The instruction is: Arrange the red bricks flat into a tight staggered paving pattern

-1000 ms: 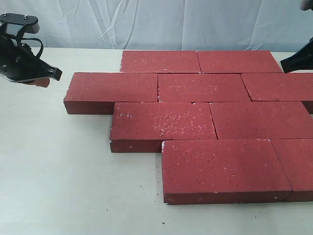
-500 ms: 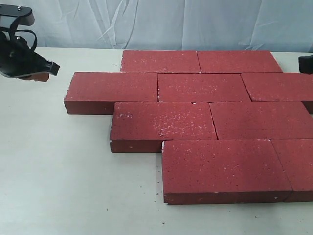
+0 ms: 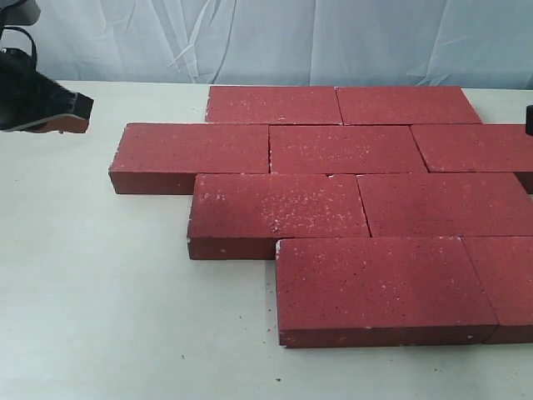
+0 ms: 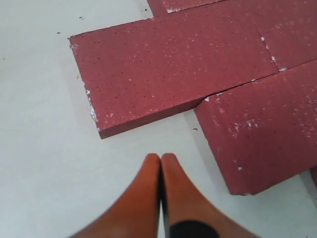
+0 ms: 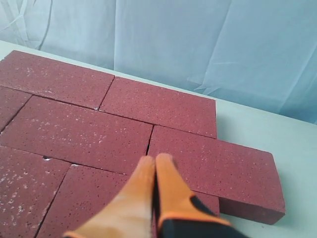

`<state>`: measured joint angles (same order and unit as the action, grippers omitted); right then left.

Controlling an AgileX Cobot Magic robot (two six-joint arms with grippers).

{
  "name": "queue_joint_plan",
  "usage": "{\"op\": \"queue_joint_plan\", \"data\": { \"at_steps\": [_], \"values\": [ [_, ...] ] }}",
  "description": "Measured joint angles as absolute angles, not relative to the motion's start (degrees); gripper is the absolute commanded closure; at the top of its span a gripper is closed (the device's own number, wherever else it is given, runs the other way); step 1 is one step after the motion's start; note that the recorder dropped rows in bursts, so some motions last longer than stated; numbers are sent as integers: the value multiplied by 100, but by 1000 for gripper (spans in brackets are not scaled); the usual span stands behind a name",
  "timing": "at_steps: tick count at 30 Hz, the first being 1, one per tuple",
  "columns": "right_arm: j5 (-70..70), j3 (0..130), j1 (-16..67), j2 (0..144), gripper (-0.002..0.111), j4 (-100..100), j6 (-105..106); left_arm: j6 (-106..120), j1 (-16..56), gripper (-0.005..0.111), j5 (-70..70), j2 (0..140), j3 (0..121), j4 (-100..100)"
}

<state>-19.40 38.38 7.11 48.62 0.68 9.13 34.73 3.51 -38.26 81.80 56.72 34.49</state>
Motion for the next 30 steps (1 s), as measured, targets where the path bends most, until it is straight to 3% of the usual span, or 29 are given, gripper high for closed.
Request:
{"op": "queue_joint_plan", "data": {
  "at_steps": [18, 30],
  "values": [
    [-1918, 3838, 711, 4862, 109, 0, 900, 3487, 351, 107, -4759, 6452, 5186, 4037],
    [-1918, 3838, 711, 4862, 109, 0, 900, 3498, 351, 107, -3863, 6397, 5186, 3150]
  ]
}}
